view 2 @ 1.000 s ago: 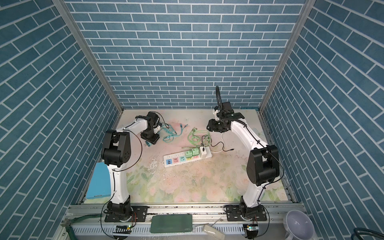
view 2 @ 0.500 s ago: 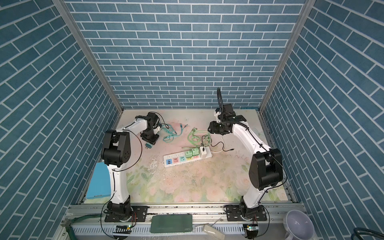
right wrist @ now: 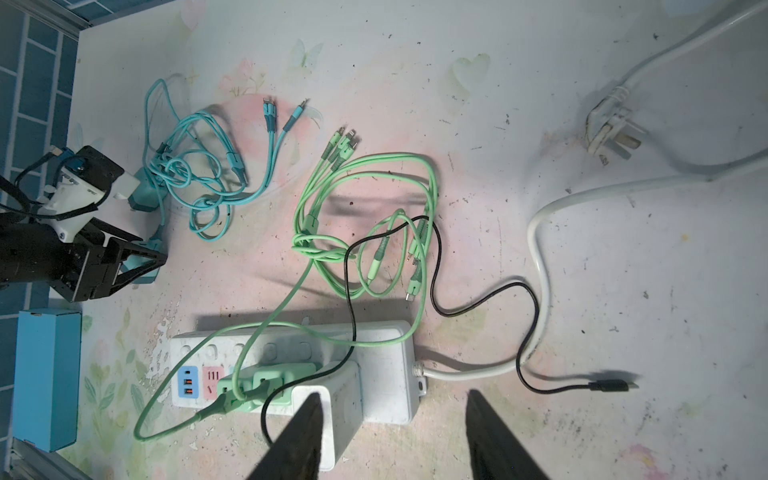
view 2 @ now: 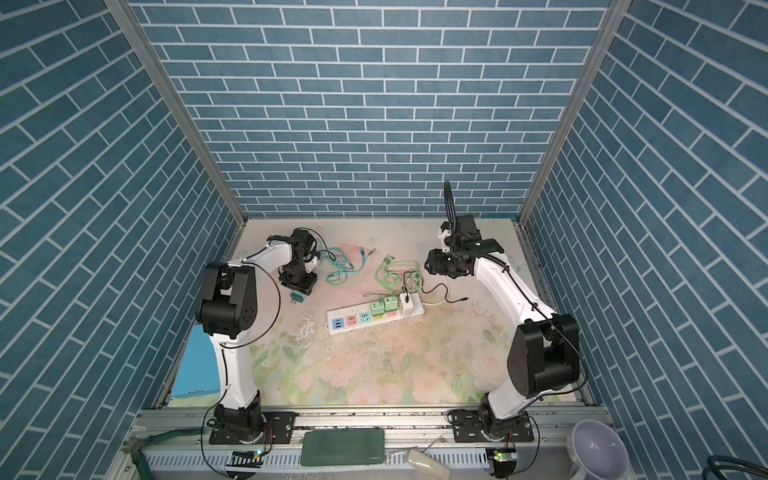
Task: Insert the plug
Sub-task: 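Lower the left gripper onto the small teal charger and grasp it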
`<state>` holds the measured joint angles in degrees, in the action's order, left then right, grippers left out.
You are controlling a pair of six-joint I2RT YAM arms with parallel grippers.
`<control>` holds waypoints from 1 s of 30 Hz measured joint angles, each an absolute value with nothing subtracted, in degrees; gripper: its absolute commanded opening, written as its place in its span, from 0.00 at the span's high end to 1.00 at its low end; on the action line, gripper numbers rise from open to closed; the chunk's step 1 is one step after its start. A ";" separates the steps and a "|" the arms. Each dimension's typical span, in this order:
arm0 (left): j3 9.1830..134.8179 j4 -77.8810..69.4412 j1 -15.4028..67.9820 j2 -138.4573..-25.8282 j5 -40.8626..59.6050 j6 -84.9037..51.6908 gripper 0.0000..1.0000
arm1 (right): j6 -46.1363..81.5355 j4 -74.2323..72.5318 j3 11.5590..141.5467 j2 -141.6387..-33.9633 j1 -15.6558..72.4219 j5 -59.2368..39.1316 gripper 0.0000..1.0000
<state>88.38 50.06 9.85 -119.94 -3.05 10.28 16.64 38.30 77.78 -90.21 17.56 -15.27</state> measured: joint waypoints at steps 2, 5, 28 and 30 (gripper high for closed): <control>88.23 50.15 9.82 -119.81 -3.36 9.58 0.37 | 16.64 38.30 77.67 -89.82 17.56 -15.18 0.44; 88.18 50.46 9.76 -119.68 -3.79 8.62 0.35 | 16.64 38.33 77.38 -89.12 17.56 -15.14 0.44; 88.36 52.73 9.74 -119.72 -4.51 6.48 0.37 | 16.62 38.11 76.55 -88.92 17.56 -15.29 0.44; 88.73 53.08 9.74 -119.85 -4.45 6.52 0.38 | 16.62 38.11 76.53 -88.92 17.56 -15.27 0.44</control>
